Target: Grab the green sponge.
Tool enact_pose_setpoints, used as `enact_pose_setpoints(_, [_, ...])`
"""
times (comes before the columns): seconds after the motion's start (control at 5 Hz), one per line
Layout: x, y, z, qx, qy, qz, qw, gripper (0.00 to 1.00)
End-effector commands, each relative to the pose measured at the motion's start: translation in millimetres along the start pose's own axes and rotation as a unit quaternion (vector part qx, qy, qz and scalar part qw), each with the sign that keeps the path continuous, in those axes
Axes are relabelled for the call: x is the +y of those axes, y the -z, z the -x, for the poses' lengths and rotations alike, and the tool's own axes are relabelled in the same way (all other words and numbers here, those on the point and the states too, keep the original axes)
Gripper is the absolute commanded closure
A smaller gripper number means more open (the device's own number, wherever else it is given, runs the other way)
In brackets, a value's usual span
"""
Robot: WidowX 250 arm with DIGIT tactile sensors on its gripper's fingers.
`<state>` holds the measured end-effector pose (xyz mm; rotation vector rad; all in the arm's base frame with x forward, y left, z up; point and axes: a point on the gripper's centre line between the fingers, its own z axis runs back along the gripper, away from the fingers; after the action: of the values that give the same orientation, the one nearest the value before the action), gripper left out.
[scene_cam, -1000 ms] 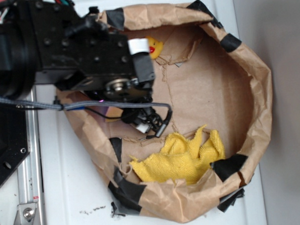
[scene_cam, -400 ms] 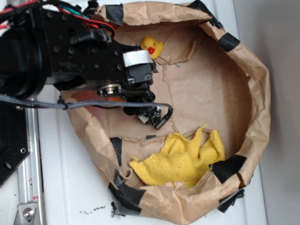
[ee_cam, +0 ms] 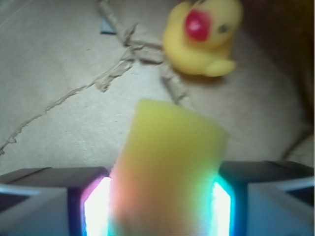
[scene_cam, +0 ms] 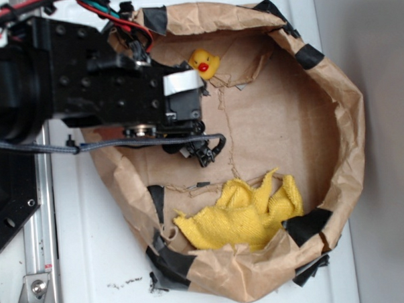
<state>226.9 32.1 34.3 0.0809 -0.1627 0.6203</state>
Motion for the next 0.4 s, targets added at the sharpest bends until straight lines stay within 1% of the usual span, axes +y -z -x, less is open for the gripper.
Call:
enact_pose_setpoints(0.0, [13,-94,-36,-0.075,0.108,0.077,0.988,1.00])
enact_pose_setpoints(0.2, [-2,-138,-47,-0.114,0.212,0.112,0.964,1.00])
